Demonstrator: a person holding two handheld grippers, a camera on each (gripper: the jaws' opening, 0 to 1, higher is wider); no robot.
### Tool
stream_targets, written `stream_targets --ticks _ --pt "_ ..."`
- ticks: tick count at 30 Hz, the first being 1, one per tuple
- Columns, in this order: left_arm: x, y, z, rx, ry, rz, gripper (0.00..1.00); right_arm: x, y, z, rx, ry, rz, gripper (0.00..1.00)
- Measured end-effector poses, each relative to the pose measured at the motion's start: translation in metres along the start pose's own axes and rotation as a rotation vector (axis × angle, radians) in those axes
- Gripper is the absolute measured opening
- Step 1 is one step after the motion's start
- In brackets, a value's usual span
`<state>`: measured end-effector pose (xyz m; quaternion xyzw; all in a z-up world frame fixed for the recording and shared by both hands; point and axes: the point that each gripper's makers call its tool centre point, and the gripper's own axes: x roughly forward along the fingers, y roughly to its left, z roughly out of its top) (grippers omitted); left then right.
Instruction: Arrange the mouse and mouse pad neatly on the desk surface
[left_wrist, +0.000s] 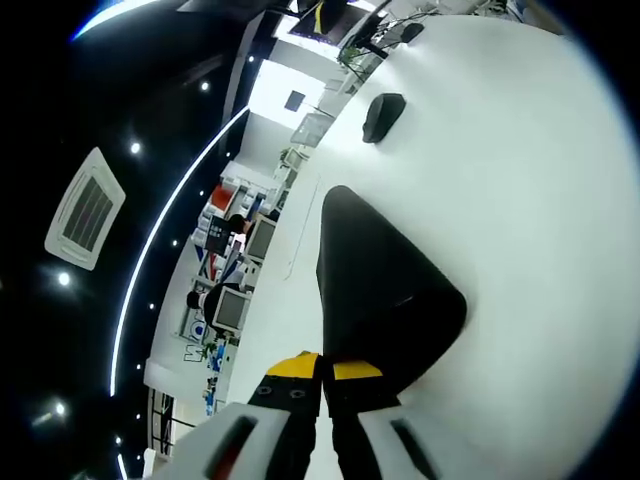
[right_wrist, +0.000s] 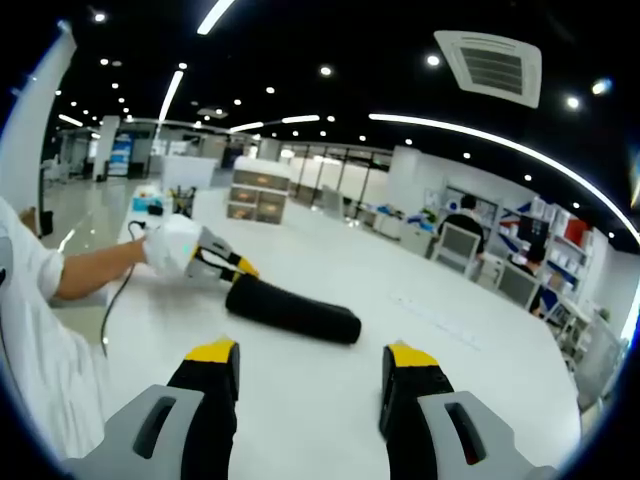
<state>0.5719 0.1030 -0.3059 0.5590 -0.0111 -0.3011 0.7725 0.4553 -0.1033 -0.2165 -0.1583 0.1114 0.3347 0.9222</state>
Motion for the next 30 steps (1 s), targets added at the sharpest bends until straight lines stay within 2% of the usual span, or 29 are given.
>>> stream_targets --ticks 21,30 --pt "-0.016 0.029 0.014 0.019 -0.029 0.09 0.03 0.001 0.002 -0.002 -0.006 0.007 0.007 0.55" --pt "-0.029 0.044 0.026 0.05 -0.042 0.145 0.03 0.003 0.003 -0.002 -0.007 0.012 0.01 0.55"
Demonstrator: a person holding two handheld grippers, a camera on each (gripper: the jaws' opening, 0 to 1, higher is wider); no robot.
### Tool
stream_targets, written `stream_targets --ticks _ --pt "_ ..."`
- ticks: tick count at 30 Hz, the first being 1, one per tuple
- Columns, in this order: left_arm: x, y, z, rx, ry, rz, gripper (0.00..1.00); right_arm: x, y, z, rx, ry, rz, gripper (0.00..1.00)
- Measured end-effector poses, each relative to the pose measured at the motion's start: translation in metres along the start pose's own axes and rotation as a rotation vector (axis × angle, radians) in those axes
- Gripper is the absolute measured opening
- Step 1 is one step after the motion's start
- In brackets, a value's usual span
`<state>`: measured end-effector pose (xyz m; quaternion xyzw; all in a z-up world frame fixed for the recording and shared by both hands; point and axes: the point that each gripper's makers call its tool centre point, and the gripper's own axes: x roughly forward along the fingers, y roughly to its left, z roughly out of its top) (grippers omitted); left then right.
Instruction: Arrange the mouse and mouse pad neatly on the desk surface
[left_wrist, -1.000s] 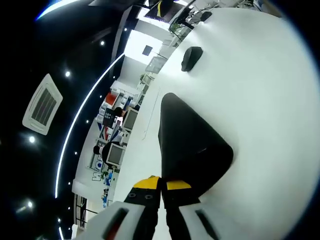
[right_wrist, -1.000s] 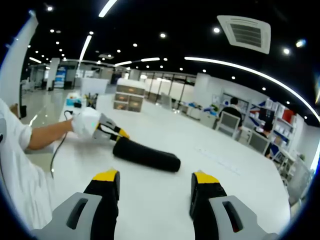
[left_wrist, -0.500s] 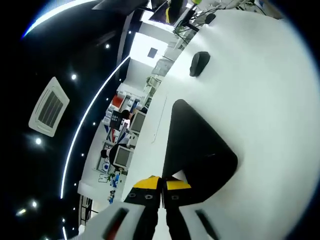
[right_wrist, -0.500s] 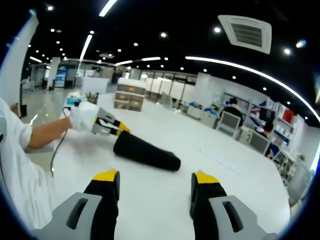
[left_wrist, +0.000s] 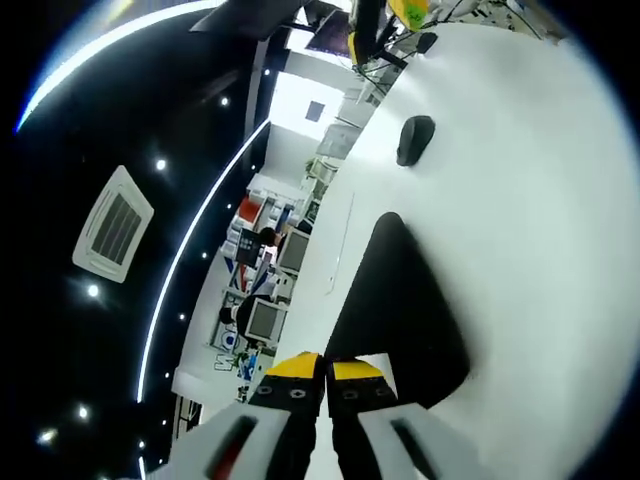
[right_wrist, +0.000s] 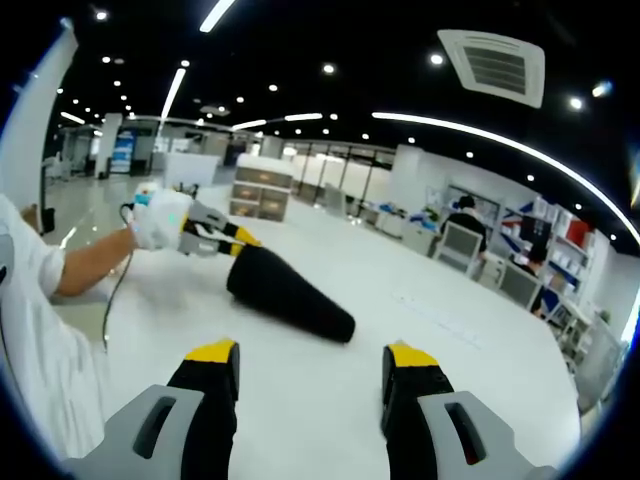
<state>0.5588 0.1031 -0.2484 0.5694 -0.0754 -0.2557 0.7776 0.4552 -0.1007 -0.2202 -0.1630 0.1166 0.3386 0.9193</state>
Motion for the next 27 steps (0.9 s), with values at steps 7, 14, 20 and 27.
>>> stream_targets --ticks 7,14,20,27 --pt "-0.003 0.011 0.008 0.04 -0.003 0.038 0.03 0.004 0.003 -0.002 0.0 0.007 0.011 0.55" --pt "-0.005 0.016 0.011 0.07 -0.006 0.05 0.03 0.006 0.005 -0.003 -0.002 0.014 0.021 0.55" --pt "-0.003 0.026 0.017 0.12 -0.004 0.057 0.03 0.004 0.005 -0.003 -0.003 0.012 0.02 0.55" --pt "0.0 0.036 0.027 0.147 -0.015 0.064 0.03 0.002 0.003 -0.004 0.003 0.01 0.014 0.55"
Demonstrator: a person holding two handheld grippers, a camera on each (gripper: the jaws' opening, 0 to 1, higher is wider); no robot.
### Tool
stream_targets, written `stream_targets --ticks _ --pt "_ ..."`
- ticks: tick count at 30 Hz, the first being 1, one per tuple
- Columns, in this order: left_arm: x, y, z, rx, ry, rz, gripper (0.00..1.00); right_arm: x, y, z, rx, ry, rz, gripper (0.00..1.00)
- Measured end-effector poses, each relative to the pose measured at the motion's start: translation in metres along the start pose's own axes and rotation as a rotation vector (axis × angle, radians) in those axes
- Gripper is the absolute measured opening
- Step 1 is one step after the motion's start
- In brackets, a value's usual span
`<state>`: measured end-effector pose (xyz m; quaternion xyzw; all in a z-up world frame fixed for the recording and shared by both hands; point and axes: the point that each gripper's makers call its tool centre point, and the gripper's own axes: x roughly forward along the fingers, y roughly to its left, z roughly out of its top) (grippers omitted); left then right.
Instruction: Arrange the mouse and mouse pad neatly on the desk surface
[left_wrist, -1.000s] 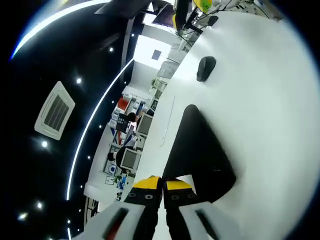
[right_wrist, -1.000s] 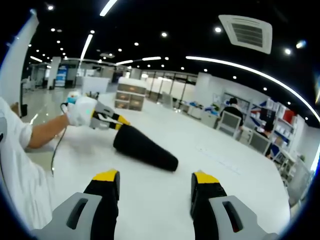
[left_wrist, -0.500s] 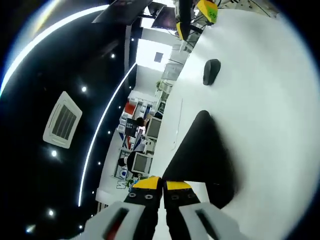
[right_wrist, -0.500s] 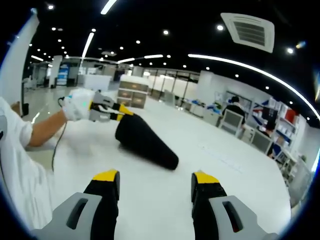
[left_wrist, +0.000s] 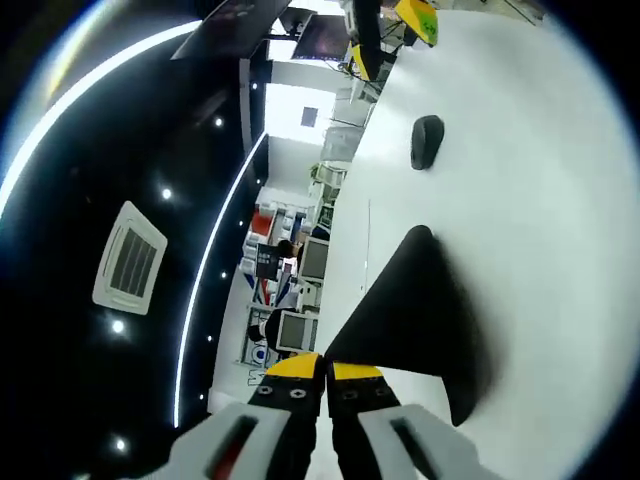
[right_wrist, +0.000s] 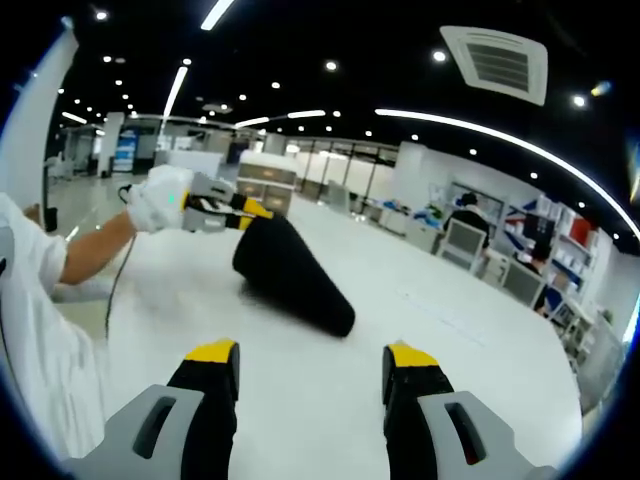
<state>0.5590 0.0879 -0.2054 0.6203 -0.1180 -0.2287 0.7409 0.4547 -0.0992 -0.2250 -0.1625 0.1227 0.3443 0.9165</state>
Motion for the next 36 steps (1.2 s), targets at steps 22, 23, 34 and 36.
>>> stream_targets --ticks 22,23,34,36 --pt "-0.001 0.054 0.011 0.11 0.005 0.056 0.03 -0.001 -0.001 0.0 0.003 -0.004 -0.001 0.55" --pt "-0.001 0.055 0.011 0.116 0.006 0.057 0.03 -0.001 -0.001 0.0 0.003 -0.003 -0.001 0.55" --pt "0.003 0.074 0.011 0.145 0.02 0.066 0.03 0.002 0.001 0.0 0.0 0.0 0.006 0.55" --pt "0.003 0.078 0.012 0.15 0.022 0.069 0.03 0.002 0.002 0.0 0.0 0.0 0.006 0.55"
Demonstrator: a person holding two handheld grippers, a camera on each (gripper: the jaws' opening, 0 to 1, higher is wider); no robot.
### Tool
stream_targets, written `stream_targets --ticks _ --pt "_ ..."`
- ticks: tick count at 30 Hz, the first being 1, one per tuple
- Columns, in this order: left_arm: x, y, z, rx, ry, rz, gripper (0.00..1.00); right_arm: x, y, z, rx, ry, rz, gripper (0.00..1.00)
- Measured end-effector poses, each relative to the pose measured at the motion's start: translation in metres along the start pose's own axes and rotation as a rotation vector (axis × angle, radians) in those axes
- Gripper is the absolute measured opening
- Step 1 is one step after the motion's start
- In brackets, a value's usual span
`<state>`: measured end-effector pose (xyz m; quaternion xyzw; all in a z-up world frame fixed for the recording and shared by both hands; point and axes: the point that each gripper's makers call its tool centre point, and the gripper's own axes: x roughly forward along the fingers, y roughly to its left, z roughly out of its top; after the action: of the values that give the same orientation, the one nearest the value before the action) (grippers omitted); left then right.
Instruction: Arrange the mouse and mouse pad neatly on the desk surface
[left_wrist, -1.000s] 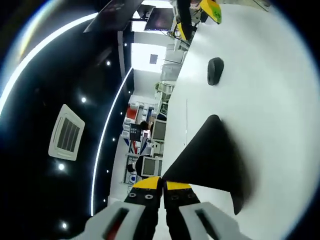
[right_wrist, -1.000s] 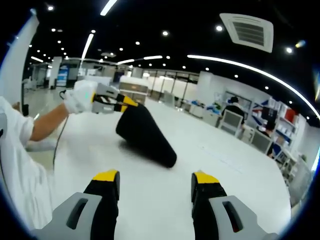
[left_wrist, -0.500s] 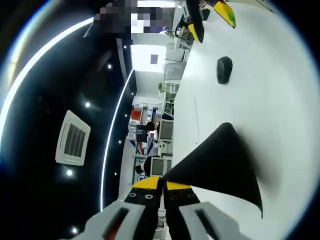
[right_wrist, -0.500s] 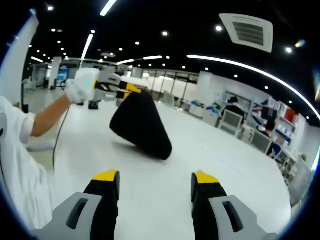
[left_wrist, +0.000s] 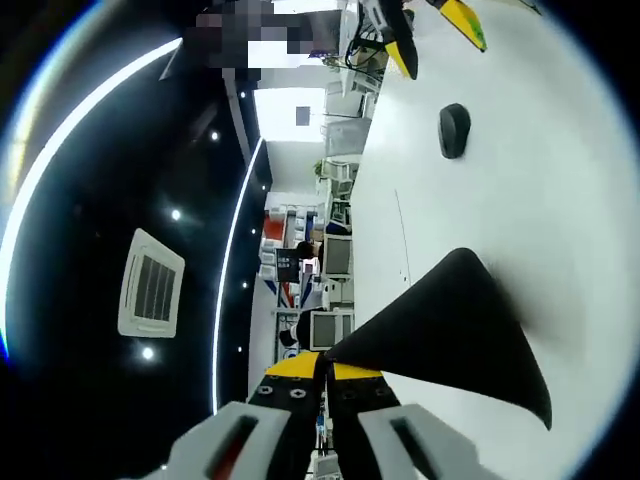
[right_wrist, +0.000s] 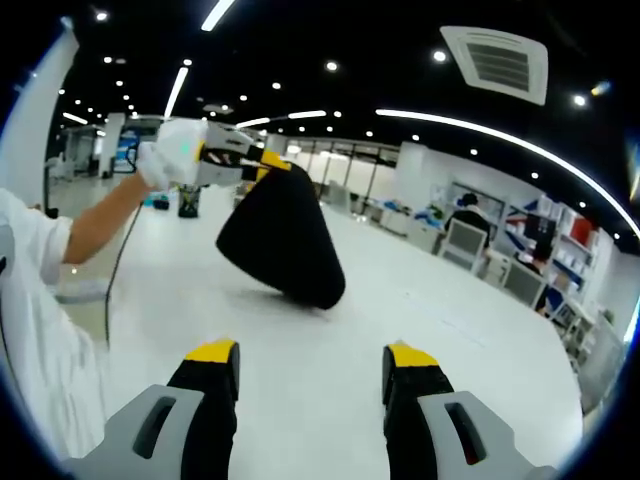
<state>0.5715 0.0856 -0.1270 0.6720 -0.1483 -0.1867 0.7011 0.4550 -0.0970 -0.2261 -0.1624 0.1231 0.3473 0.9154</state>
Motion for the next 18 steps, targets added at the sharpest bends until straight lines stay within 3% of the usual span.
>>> stream_targets --ticks 18 --pt "0.002 0.035 -0.007 -0.042 0.042 0.019 0.03 0.002 0.002 0.001 -0.003 0.002 0.004 0.55"
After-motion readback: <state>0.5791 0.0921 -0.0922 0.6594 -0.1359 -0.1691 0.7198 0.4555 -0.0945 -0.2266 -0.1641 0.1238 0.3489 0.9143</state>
